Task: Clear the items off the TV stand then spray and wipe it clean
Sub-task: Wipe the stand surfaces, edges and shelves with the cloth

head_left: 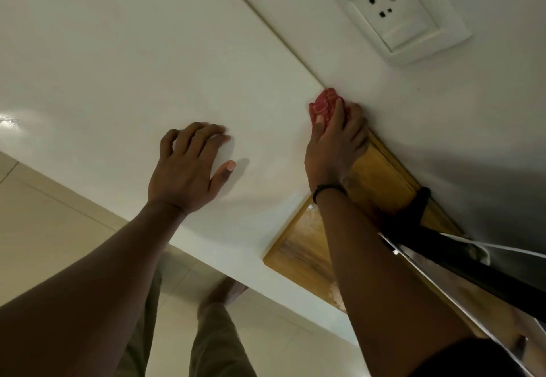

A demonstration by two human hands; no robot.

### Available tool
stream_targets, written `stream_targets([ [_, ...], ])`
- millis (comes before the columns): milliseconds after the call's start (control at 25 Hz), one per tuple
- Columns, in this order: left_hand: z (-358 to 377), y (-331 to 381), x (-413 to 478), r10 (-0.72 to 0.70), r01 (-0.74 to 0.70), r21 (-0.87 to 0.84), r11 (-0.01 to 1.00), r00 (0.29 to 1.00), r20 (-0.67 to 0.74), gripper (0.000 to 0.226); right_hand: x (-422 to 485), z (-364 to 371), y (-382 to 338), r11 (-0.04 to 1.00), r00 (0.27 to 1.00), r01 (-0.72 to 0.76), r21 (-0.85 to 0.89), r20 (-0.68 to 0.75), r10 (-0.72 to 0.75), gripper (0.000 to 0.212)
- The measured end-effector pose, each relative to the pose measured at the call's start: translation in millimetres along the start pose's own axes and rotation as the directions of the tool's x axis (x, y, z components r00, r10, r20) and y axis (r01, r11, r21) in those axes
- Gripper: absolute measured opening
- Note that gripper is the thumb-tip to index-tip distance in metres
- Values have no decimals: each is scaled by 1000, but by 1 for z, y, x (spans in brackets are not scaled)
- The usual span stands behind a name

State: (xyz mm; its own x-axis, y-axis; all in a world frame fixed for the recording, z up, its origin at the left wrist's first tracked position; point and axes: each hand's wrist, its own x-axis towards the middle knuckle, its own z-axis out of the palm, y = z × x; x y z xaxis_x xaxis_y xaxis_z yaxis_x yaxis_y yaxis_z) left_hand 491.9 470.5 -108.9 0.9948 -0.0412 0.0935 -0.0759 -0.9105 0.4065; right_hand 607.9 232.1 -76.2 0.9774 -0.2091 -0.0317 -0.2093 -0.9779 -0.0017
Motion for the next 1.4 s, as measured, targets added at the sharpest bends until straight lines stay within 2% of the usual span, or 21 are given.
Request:
stream_targets([
  [240, -4, -1, 0, -16, 17, -18, 1000, 999, 45, 55, -8, 12, -50, 990, 986, -137, 28, 100, 134, 57],
  [320, -6, -2, -1, -24, 25, -30, 999, 999, 44, 55, -1, 10, -79, 991, 986, -127, 30, 115, 122, 61],
  [360, -6, -2, -1, -22, 23, -37, 999, 999, 48, 56, 2, 8, -96, 995, 989, -90, 48, 119, 83, 63],
  [440, -7, -3, 0, -19, 22, -46, 999, 998, 64, 57, 10, 9, -143, 992, 988, 98, 80, 116, -107, 67],
  [520, -9, -3, 1, -27, 32, -50, 998, 995, 92, 56, 23, 13, -194, 949, 946, 307, 70, 89, -313, 67],
  [560, -11, -3, 2, -31, 38, -71, 997, 995, 100, 54, 31, 11, -210, 930, 926, 363, 57, 85, -367, 65],
  [680, -27, -8, 3, -41, 63, -255, 965, 995, 89, 47, 37, 3, -196, 879, 862, 475, 49, 175, -476, 62],
  [760, -43, -25, 7, -35, 48, -339, 939, 998, 44, 42, 29, -3, -153, 887, 866, 457, 69, 194, -462, 59],
  [880, -71, -94, 24, -138, 116, -206, 972, 986, -94, 40, 9, -3, -127, 955, 934, 298, 9, 205, -293, 61],
  [1000, -101, -186, 40, -307, 302, -54, 952, 936, -175, 42, 6, 6, -184, 983, 970, 181, 7, 166, -179, 63],
  [1120, -101, -217, 41, -409, 406, -45, 913, 904, -127, 53, 25, 14, -265, 963, 956, 266, 36, 120, -268, 64],
  [1240, -92, -214, 40, -389, 393, 21, 919, 915, -108, 58, 45, 20, -329, 949, 948, 313, 25, 58, -314, 62],
  [1400, -92, -213, 42, -405, 409, 25, 912, 909, -93, 60, 60, 23, -377, 922, 922, 387, 17, 3, -387, 60],
])
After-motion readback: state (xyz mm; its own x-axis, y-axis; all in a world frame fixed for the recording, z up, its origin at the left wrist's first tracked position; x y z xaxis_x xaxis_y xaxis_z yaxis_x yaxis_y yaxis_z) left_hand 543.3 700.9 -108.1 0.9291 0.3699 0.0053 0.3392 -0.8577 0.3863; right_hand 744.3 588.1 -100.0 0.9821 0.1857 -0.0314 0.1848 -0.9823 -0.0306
